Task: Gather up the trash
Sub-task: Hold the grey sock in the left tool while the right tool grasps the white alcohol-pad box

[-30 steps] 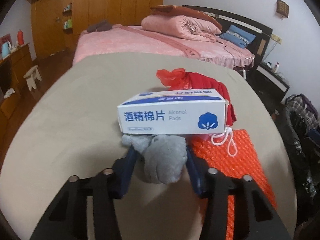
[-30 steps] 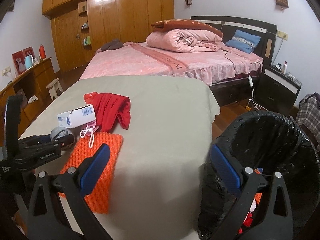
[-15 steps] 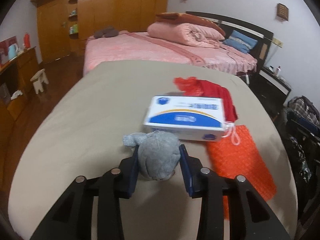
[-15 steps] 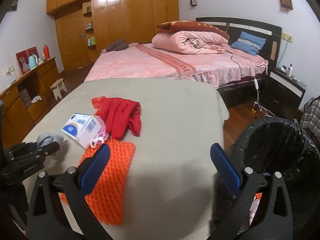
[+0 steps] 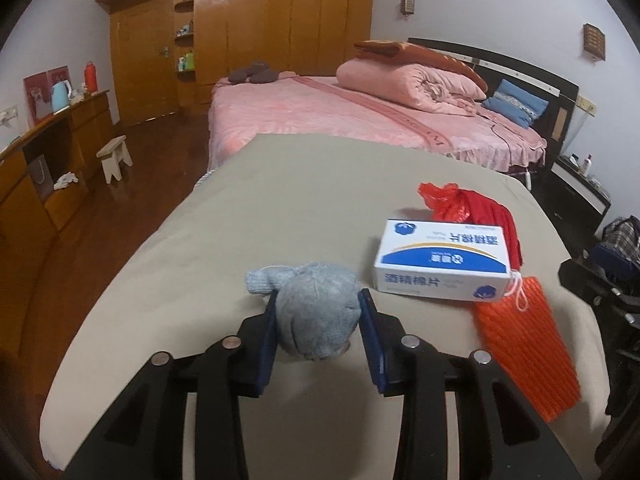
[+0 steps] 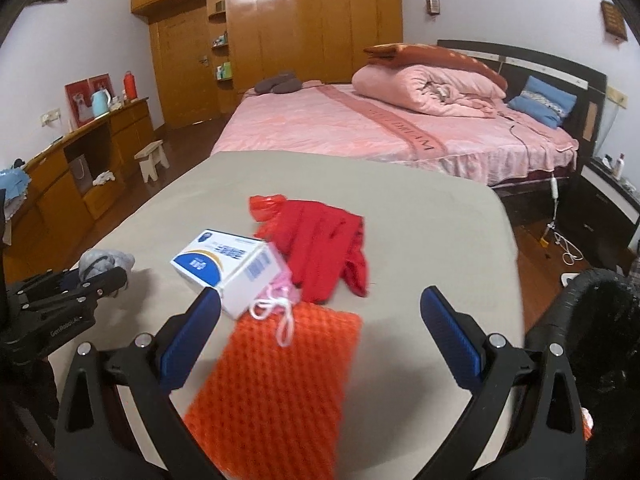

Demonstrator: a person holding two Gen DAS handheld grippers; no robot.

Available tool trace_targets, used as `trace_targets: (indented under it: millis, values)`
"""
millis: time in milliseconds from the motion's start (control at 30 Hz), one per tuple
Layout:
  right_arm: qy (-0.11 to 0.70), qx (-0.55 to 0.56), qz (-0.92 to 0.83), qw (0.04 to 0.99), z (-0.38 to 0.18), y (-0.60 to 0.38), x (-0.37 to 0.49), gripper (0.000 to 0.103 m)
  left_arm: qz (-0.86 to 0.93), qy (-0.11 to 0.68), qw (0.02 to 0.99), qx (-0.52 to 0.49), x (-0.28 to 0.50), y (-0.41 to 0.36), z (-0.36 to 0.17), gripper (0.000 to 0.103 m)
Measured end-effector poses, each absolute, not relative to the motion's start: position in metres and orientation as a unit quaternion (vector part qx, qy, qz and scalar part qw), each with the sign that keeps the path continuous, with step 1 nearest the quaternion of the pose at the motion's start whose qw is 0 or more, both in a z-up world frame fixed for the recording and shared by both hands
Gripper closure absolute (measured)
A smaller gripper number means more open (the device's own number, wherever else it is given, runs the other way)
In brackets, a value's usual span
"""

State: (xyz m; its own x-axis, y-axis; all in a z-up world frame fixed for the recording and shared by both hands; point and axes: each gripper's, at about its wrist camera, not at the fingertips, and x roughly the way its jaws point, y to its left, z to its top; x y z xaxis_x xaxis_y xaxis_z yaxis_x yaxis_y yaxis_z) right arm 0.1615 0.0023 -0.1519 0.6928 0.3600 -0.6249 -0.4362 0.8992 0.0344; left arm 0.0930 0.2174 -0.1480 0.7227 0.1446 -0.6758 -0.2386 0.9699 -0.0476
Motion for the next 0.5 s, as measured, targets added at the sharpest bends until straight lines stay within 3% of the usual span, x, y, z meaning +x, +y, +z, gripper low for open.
trace_targets:
  millis: [500]
  values:
    - [0.36, -0.075, 0.204, 0.907, -0.177, 0.029, 0.178, 0.006, 0.114, 0.351, 0.926, -0.076, 0.094, 0.239, -0.153, 0.065]
